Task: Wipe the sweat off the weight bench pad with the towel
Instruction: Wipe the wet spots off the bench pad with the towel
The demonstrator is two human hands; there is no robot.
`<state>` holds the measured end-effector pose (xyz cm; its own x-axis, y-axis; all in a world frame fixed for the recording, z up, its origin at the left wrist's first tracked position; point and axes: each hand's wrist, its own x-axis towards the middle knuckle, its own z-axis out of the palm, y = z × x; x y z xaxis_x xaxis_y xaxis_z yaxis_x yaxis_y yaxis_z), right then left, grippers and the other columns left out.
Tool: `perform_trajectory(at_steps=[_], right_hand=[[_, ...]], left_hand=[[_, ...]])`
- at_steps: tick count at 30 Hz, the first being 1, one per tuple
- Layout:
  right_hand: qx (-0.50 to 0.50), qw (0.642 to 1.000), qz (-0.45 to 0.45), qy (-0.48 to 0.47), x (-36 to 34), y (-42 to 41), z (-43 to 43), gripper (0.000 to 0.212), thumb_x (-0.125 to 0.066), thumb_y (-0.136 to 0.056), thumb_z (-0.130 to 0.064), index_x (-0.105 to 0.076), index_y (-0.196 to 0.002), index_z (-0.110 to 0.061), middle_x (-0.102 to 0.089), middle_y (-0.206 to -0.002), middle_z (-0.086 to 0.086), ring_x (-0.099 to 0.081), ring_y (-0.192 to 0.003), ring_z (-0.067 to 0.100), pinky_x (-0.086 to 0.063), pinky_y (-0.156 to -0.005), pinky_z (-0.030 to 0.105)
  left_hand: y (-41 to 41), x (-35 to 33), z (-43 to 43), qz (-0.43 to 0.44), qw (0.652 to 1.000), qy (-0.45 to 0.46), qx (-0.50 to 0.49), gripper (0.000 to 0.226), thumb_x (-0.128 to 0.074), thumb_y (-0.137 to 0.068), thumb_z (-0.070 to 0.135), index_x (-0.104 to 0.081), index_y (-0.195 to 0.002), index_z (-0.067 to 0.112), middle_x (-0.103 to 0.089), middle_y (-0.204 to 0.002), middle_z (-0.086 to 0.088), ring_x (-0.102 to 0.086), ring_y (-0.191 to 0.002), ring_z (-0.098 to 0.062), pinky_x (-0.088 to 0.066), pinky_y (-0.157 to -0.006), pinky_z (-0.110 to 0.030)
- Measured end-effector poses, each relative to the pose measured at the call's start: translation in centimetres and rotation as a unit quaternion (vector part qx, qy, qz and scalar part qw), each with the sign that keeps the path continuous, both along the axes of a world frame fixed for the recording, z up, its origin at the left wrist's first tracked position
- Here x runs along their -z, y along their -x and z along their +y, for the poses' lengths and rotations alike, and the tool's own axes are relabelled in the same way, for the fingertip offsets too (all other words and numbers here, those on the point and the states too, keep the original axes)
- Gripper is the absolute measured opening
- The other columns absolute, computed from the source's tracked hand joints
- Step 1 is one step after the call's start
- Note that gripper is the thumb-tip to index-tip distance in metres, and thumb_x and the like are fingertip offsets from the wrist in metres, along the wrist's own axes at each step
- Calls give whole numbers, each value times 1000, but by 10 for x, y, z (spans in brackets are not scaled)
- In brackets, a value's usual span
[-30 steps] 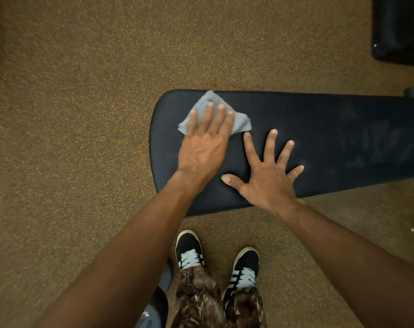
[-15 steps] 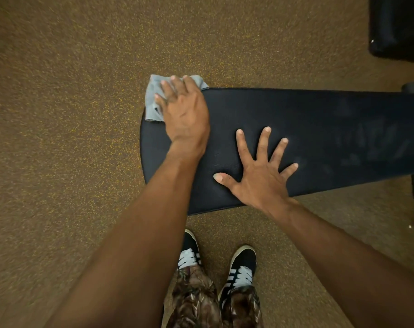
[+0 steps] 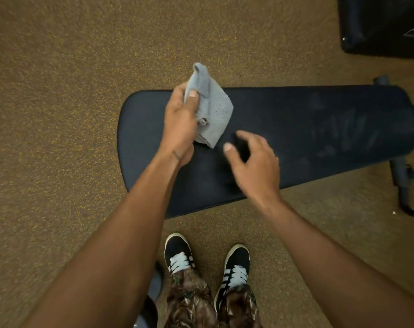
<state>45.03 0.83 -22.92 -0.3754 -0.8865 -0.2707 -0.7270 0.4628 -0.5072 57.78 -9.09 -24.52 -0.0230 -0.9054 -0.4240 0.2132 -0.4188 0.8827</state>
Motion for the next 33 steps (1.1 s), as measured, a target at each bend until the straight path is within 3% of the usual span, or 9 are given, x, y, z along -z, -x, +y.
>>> perform_trajectory(at_steps=[3, 7, 12, 19, 24, 26, 29, 31, 33], right_hand=[[132, 971, -194, 54, -19, 5, -7, 38, -55, -95, -50, -59, -128, -31, -64, -119, -12, -61, -103, 0, -50, -93, 30], [177, 840, -510, -51, -43, 5, -20, 46, -56, -86, -60, -64, -120, -30, -72, -115, -6, -69, -104, 12, -55, -91, 41], [198, 825, -525, -65, -46, 2, -15, 29, -70, -89, -18, -65, -118, -16, -75, -107, 1, -72, -98, 17, -60, -78, 35], [260, 821, -509, 18, -47, 16, -11, 20, -62, -84, -3, -64, -99, -16, -72, -95, 2, -69, -92, 21, -57, -83, 43], [145, 954, -221, 140, -55, 24, -25, 13, -55, -84, -20, -48, -94, -21, -61, -83, -10, -62, -71, 7, -55, -67, 43], [53, 973, -126, 187, -52, 23, -33, 19, -52, -89, -21, -49, -107, -24, -65, -99, -9, -63, -82, 14, -51, -71, 44], [-165, 978, 45, 118, -16, 7, -38, 46, -47, -97, -31, -43, -142, -25, -46, -148, 5, -45, -131, 35, -39, -103, 55], [-340, 923, 177, 13, 14, -22, -27, 56, -37, -100, -43, -27, -153, -29, -23, -162, 1, -18, -147, 40, -22, -110, 69], [-410, 893, 183, -16, 33, -51, -13, 59, -33, -101, -48, -21, -155, -26, -13, -165, 0, -3, -150, 41, -10, -111, 72]], left_hand=[[-7, -5, 10, 160, 982, -95, -21, 36, -43, -106, 25, -54, -136, 9, -65, -127, -15, -63, -117, -29, -49, -103, -49], [-4, -19, 37, 290, 946, -128, 65, 59, -48, -101, 47, -50, -139, 2, -56, -134, -27, -53, -127, -43, -43, -107, -58], [4, -25, 55, 91, 986, -135, 17, 39, -73, -88, 15, -61, -124, 3, -73, -109, -10, -71, -100, -26, -58, -85, -43], [-16, -17, 52, -147, 981, -126, -11, 10, -64, -92, 22, -73, -97, 25, -75, -92, 4, -72, -87, -16, -56, -60, -29], [-36, -20, 55, -301, 953, -11, -42, 14, -58, -90, 47, -65, -96, 35, -75, -83, 11, -72, -69, -4, -60, -77, -45], [-44, -21, 54, -299, 952, 11, -69, 12, -55, -93, 45, -62, -92, 35, -75, -82, 8, -71, -65, -7, -60, -74, -46], [-56, -24, 53, -311, 943, 39, -110, 13, -53, -97, 42, -60, -93, 32, -74, -81, 5, -69, -59, -10, -59, -65, -39], [-62, -25, 54, -334, 934, 57, -118, 18, -52, -98, 43, -61, -97, 27, -73, -80, 6, -68, -59, -11, -57, -62, -33], [-67, -24, 57, -350, 928, 75, -108, 23, -51, -99, 43, -62, -100, 23, -72, -80, 7, -68, -61, -10, -55, -60, -28]])
